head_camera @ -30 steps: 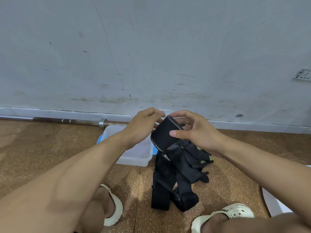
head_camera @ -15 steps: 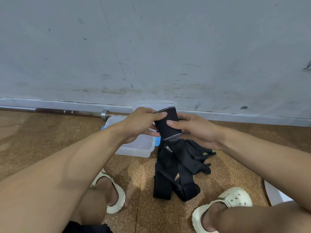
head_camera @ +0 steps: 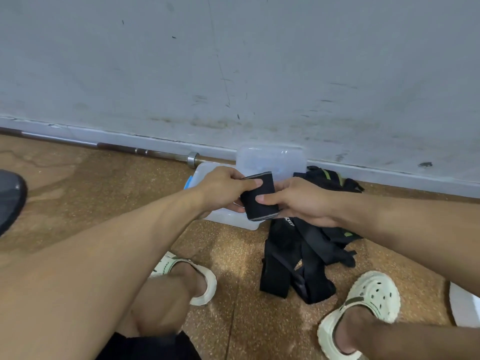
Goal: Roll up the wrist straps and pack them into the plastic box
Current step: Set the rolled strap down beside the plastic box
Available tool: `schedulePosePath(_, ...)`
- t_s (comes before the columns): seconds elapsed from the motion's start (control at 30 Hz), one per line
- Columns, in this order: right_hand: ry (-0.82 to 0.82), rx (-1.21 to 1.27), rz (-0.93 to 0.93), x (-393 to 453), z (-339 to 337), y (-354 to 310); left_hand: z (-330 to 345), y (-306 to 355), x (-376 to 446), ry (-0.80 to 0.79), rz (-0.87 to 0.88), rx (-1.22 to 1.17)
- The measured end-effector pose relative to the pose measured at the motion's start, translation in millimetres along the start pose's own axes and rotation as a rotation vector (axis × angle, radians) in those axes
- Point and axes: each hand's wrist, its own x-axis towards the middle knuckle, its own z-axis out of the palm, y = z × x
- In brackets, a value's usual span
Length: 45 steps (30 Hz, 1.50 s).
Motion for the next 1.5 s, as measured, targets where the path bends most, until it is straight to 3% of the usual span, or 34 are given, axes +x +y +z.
schedulePosePath(0.2,0.027,-0.018,0.06,73.2,34.4,17.8,-42.8,-14.4,12.0,0.171,-0.02,0.406)
schedulePosePath(0.37,0.084,0.006,0.194,140.0,79.3,89.4,-69.1,-15.5,12.5,0.215,0.016,0.356)
schedulePosePath(0.53,0.162,0.182,0.283,184.6,117.4,159.6,-77.3,-58.6,11.5,0.096,-0.119,0.65)
schedulePosePath(0.63,0.249,0.27,0.374,201.3,132.5,182.7,-80.2,-71.8,12.9,0.043,-0.205,0.672)
schedulePosePath(0.83,0.308,0.266,0.513,242.5,151.5,215.1,-90.7,-74.4,21.6,0.066,-0.14,0.641)
schedulePosePath(0.93,0.337,0.263,0.511,274.1,160.5,247.3,-92.9,-81.1,21.5,0.052,-0.16,0.668)
schedulePosePath(1.23,0.538,-0.021,0.303,251.5,176.5,221.1,-99.9,-87.8,17.2,0.031,-0.215,0.619)
schedulePosePath(1.5,0.564,0.131,0.251,262.6,191.9,220.2,-97.6,-84.5,14.3,0.036,-0.207,0.596)
